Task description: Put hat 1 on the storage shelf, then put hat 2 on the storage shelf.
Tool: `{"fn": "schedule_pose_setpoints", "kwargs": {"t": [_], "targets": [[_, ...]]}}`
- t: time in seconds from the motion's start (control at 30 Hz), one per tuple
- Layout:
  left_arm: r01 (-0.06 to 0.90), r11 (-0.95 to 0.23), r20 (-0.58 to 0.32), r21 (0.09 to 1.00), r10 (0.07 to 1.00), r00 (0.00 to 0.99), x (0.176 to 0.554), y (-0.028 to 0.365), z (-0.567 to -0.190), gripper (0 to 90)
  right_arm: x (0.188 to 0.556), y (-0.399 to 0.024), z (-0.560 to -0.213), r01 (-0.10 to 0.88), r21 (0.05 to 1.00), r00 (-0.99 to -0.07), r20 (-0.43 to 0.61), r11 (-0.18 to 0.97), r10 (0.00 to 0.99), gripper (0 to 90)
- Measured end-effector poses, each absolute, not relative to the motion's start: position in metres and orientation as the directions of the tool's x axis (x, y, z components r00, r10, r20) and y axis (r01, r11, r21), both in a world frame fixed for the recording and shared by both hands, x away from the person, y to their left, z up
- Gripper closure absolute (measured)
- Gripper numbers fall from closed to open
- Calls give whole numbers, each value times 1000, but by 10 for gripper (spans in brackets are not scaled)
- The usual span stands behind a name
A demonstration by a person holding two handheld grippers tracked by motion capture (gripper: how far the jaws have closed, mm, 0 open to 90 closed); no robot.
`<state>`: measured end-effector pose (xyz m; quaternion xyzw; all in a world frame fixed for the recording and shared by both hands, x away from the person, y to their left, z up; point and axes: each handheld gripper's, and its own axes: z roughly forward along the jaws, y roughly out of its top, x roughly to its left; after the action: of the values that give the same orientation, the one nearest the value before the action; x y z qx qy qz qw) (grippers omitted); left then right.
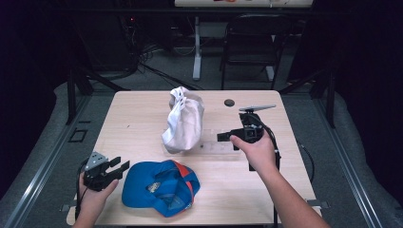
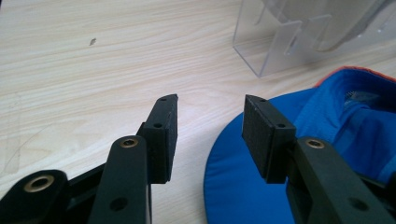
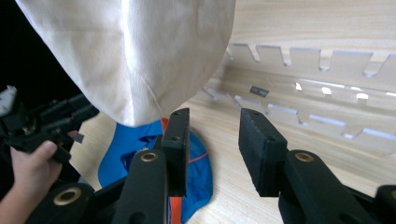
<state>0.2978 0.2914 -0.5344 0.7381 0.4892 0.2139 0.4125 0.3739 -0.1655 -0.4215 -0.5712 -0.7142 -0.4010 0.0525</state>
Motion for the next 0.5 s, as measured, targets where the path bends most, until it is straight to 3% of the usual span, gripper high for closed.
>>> {"fn": "schedule_pose_setpoints", "kwargs": {"t": [0.23,0.5], "targets": [[564,-179,-90,806,905,416,301,296,-539,541,357,-148,-444,842,527,-397,458,117,795,642],[574,-195,-85,795,902,424,300,295,-546,537,346,-139,-469,852,502,-404,454,146,794,644]]}}
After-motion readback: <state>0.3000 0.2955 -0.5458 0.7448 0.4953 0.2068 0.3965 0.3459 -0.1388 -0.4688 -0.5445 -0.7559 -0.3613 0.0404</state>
